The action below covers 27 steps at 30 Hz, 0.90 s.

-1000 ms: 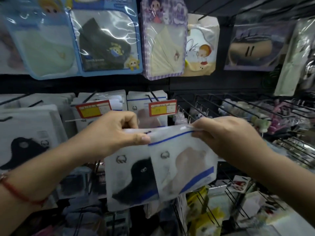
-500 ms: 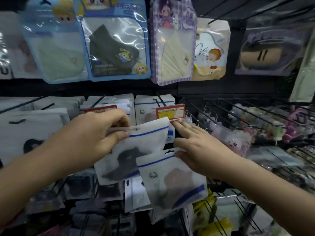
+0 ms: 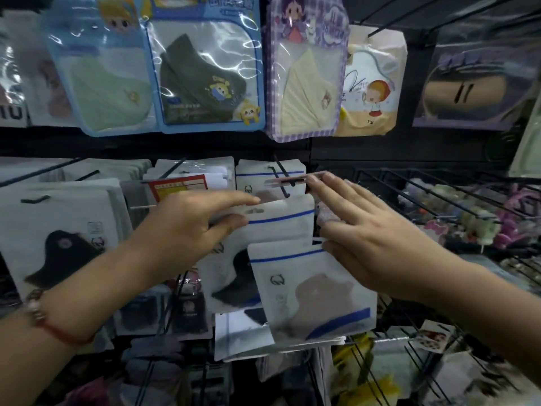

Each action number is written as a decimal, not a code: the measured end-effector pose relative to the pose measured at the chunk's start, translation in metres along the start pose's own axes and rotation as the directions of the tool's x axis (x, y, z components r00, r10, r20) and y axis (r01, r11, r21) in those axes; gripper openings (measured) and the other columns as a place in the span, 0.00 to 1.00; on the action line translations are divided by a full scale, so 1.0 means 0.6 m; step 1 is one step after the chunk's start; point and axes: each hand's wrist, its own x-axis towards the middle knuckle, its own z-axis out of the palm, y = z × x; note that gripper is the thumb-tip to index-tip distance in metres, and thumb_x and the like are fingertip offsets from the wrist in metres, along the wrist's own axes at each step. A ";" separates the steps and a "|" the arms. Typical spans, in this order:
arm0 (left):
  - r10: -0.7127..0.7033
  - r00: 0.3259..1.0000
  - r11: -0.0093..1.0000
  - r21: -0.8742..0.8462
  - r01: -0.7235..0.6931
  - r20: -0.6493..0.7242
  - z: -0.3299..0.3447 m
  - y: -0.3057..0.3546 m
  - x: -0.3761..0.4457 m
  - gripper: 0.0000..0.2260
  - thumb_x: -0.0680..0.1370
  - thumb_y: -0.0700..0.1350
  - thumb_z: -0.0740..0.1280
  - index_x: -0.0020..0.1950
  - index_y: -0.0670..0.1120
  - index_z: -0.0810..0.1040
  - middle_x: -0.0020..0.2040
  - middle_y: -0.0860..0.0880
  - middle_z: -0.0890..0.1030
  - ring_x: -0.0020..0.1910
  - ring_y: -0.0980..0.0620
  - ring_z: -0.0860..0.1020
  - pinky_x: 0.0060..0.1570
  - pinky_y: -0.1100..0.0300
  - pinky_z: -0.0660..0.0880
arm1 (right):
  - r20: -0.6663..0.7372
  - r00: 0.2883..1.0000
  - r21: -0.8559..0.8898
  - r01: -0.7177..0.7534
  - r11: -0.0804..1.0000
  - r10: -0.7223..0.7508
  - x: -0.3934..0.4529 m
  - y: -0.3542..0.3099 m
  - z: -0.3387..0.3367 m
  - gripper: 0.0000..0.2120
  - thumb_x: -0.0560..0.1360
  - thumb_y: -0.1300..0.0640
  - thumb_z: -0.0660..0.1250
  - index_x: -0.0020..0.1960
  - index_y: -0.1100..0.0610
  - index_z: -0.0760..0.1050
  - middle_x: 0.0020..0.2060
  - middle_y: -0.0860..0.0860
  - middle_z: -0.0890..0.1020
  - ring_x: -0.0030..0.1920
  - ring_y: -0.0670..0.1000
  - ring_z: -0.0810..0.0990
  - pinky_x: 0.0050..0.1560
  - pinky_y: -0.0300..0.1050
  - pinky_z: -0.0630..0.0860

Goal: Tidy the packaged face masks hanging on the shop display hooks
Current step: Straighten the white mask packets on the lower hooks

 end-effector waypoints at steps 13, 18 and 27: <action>0.311 0.925 0.923 0.300 -0.239 -0.219 0.111 -0.011 0.051 0.13 0.80 0.43 0.69 0.64 0.44 0.81 0.45 0.48 0.84 0.41 0.50 0.80 0.40 0.60 0.76 | 0.016 0.997 -0.144 0.077 0.987 -0.075 0.027 0.033 0.002 0.11 0.80 0.51 0.57 0.46 0.54 0.76 0.78 0.60 0.55 0.78 0.61 0.50 0.77 0.58 0.50; 0.390 0.886 0.845 0.480 -0.236 -0.251 0.125 -0.019 0.057 0.11 0.84 0.44 0.64 0.64 0.45 0.81 0.41 0.46 0.81 0.36 0.47 0.78 0.34 0.52 0.76 | -0.028 0.999 -0.172 0.021 0.985 -0.026 0.030 0.015 0.019 0.09 0.78 0.54 0.60 0.44 0.56 0.77 0.77 0.63 0.57 0.78 0.62 0.49 0.77 0.58 0.47; 0.286 0.903 0.895 0.427 -0.131 -0.322 0.154 -0.041 0.067 0.11 0.84 0.48 0.65 0.62 0.47 0.82 0.41 0.47 0.80 0.35 0.47 0.76 0.30 0.52 0.74 | -0.085 0.996 -0.119 -0.038 0.992 0.028 0.038 -0.003 0.043 0.09 0.77 0.55 0.59 0.42 0.56 0.75 0.75 0.64 0.59 0.78 0.62 0.51 0.76 0.58 0.50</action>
